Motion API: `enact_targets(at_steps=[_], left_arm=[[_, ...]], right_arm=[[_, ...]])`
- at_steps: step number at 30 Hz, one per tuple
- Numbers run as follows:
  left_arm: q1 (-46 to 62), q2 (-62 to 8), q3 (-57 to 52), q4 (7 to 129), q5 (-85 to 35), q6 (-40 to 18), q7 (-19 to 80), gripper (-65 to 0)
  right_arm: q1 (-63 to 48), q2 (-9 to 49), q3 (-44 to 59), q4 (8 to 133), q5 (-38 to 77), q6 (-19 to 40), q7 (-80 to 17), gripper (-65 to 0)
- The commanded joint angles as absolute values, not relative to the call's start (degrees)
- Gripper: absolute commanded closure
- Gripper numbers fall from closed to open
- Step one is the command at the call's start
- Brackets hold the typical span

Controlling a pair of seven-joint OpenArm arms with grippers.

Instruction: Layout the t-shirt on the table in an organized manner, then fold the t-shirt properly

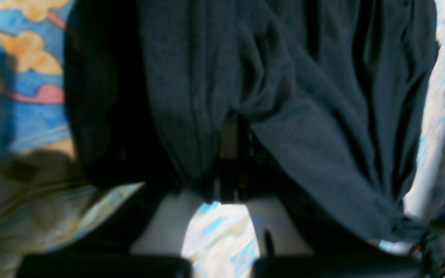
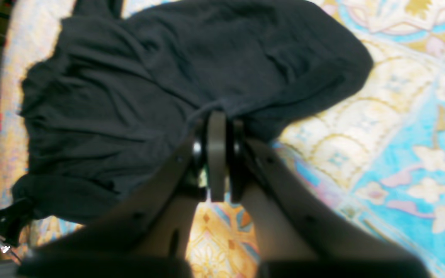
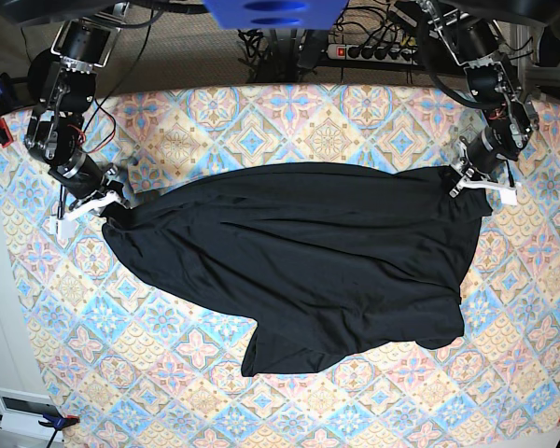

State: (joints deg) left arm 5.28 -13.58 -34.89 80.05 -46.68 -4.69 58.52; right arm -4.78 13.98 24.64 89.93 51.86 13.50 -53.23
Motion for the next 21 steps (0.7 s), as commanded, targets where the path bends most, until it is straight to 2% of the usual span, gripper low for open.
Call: enact_targets(at_steps=[1, 17, 21], left_arm=[[5.32, -15.25, -35.30, 80.57, -46.11, -4.44, 57.80, 0.0], [11.21, -22.29, -35.21, 80.84, -50.95, -4.62, 57.98, 0.0], [13.49, -25.63, -35.30, 80.84, -50.95, -8.22, 57.89, 0.0]], right_arm=[[-4.00, 14.90, 25.10, 91.12, 52.97, 13.93, -52.35, 0.0], [-8.13, 14.90, 25.01, 92.62, 52.97, 13.93, -52.44, 0.0], [-11.56, 14.90, 25.01, 97.27, 52.97, 13.93, -52.44, 0.0]])
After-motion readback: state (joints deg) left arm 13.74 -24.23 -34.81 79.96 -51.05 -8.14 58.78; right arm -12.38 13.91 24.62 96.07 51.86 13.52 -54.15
